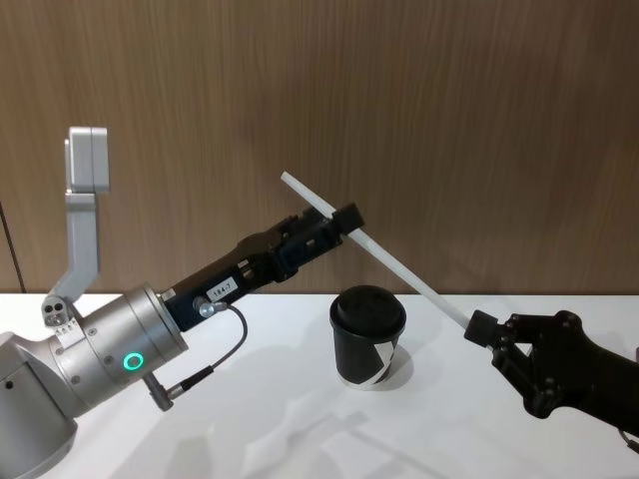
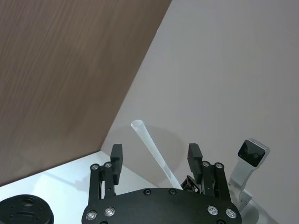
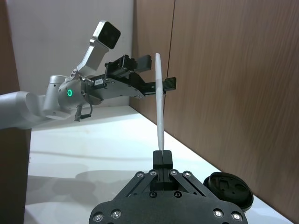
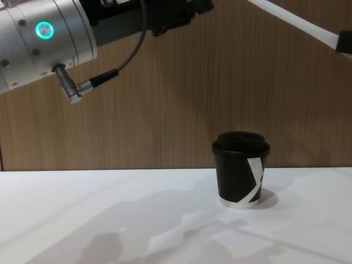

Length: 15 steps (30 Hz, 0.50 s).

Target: Pick up the straw with one hand, pass it to the other hand, and insert it into the cup.

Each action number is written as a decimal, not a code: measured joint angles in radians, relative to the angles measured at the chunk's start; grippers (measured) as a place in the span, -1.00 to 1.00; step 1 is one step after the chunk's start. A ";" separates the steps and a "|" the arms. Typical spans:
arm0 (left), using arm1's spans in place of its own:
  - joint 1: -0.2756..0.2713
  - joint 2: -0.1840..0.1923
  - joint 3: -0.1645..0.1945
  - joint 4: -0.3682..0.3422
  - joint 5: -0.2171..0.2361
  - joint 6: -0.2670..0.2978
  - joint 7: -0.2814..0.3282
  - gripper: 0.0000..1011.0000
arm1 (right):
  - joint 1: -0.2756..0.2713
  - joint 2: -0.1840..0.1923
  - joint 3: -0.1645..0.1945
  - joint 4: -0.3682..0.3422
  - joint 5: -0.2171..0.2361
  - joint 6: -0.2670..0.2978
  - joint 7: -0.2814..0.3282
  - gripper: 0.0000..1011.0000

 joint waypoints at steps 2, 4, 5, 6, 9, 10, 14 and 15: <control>0.000 -0.001 0.001 0.001 -0.001 -0.001 0.000 0.68 | 0.000 0.000 0.000 0.000 0.000 0.000 0.000 -1.00; -0.001 -0.002 0.002 0.002 -0.002 -0.002 0.000 0.55 | 0.000 0.000 0.000 0.000 0.000 0.000 0.000 -1.00; -0.001 -0.002 0.002 0.002 -0.002 -0.002 0.000 0.49 | 0.000 0.000 0.000 0.000 0.000 0.000 0.000 -1.00; -0.001 -0.002 0.002 0.002 -0.002 -0.002 0.001 0.45 | 0.000 0.000 0.000 0.000 0.000 0.000 0.000 -1.00; -0.002 -0.003 0.003 0.003 -0.003 -0.003 0.001 0.27 | 0.000 0.000 0.000 0.000 0.000 0.000 0.000 -1.00; -0.002 -0.003 0.003 0.003 -0.003 -0.003 0.001 0.18 | 0.000 0.000 0.000 0.000 0.000 0.000 0.000 -1.00; -0.002 -0.003 0.004 0.004 -0.004 -0.004 0.001 -0.11 | 0.000 0.000 0.000 0.000 0.000 0.000 0.000 -1.00; -0.002 -0.003 0.004 0.004 -0.004 -0.004 0.001 -0.13 | 0.000 0.000 0.000 0.000 0.000 0.000 0.000 -1.00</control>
